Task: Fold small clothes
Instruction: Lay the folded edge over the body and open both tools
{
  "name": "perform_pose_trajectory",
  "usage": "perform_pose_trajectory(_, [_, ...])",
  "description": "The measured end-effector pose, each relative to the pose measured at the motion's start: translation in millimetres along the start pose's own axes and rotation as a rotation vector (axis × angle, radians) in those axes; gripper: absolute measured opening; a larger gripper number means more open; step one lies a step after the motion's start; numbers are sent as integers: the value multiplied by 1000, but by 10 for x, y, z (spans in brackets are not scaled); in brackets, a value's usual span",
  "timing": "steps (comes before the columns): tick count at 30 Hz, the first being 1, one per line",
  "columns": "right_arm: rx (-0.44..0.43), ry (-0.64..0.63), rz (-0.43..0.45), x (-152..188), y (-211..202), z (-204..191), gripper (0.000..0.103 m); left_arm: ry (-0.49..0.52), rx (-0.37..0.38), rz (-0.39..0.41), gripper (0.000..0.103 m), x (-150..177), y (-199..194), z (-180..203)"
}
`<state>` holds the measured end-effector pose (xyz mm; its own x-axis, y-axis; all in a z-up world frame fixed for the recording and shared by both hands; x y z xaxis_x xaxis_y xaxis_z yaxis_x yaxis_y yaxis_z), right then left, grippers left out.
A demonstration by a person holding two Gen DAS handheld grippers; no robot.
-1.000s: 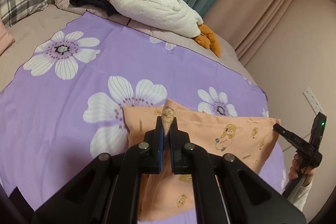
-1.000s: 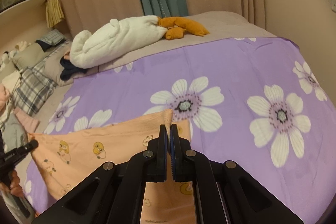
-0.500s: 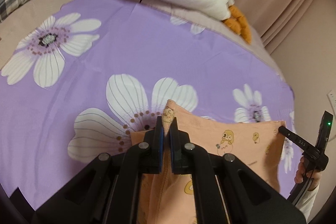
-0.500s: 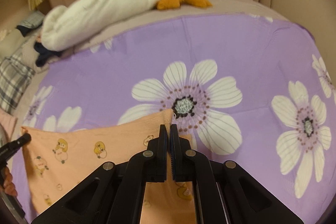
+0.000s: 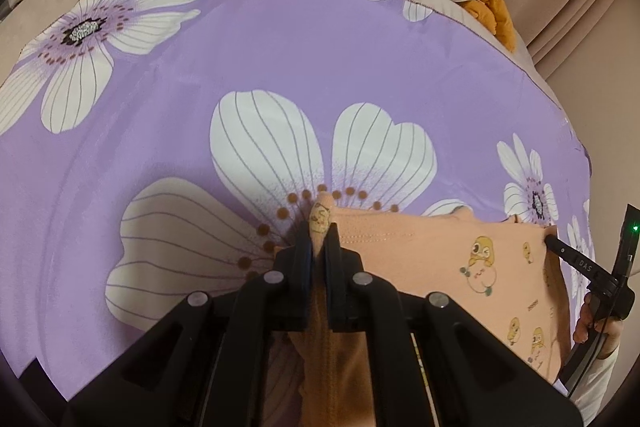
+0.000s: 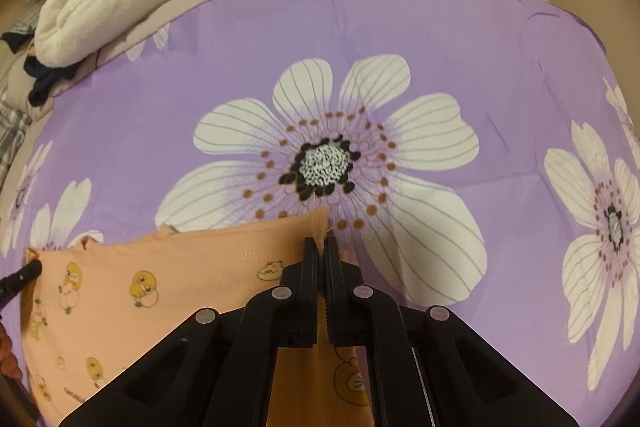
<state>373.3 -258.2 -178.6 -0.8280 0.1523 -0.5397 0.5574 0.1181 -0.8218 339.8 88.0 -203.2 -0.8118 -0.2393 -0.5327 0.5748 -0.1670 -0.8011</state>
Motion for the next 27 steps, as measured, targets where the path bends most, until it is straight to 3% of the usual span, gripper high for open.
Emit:
perform_pose_trajectory(13, [39, -16, 12, 42, 64, 25, 4, -10, -17, -7, 8, 1, 66, 4])
perform_pose_trajectory(19, [89, -53, 12, 20, 19, -53, 5, 7, -30, -11, 10, 27, -93, 59])
perform_pose_trajectory(21, [103, -68, 9, 35, -54, -67, 11, -6, -20, -2, 25, 48, -214, 71])
perform_pose_trajectory(23, [135, -81, 20, 51, -151, -66, 24, -27, -21, 21, 37, 67, -388, 76])
perform_pose_trajectory(25, [169, -92, 56, 64, -305, -70, 45, -26, -21, 51, 48, 91, -571, 106])
perform_pose_trajectory(27, [148, -98, 92, 79, -478, -81, 53, -14, -21, 63, 67, 118, -713, 141])
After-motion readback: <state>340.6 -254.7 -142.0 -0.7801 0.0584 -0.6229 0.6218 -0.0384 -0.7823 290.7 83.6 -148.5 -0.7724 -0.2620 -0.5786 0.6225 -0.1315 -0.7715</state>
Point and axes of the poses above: each gripper's, at about its wrist camera, not at the fingertips, and y roughly the way its jaws point, z to its right, x to its underside, the point moved 5 cm from there along y, roughly the way its jaws point, and after that the axes turned 9 degrees about y, right-handed, at the moved point
